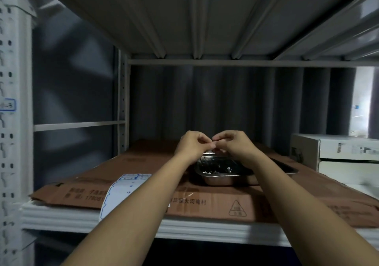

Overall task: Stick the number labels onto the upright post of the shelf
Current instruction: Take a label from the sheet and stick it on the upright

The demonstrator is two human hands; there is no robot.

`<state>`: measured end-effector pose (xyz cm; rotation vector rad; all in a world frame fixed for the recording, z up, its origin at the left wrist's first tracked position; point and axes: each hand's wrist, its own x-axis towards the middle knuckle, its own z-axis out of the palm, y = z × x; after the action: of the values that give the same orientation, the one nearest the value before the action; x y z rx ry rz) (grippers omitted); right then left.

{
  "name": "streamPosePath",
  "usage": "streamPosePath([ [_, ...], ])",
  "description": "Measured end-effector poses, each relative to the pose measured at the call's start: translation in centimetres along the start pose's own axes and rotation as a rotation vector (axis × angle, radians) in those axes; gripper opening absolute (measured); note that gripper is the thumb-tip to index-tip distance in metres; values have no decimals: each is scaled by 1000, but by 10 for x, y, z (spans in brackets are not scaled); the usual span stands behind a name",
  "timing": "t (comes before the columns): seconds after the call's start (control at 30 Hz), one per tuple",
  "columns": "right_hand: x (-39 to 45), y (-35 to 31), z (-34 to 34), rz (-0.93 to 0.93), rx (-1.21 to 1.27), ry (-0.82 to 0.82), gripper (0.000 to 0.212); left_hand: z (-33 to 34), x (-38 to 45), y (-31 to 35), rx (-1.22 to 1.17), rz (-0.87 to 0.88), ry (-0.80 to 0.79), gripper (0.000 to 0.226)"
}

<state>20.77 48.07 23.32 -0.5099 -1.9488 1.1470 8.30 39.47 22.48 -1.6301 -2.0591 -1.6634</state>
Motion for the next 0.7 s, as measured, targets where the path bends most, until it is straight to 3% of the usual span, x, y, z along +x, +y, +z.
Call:
streamPosePath([
  [0.23,-3,2,-1,48,239,-70,12,-3,4,-1,92,20,54,26],
  [0.43,0,1,1,-91,-271,-17,25,1,-3,6,313,-23,23,37],
  [0.57,1,-2,3,-162,-460,-22,13,2,-8,8,490,-28,-58,42],
  [0.7,1,2,1,-152,-619,-85,21,0,-6,1,558,-11,-159,19],
])
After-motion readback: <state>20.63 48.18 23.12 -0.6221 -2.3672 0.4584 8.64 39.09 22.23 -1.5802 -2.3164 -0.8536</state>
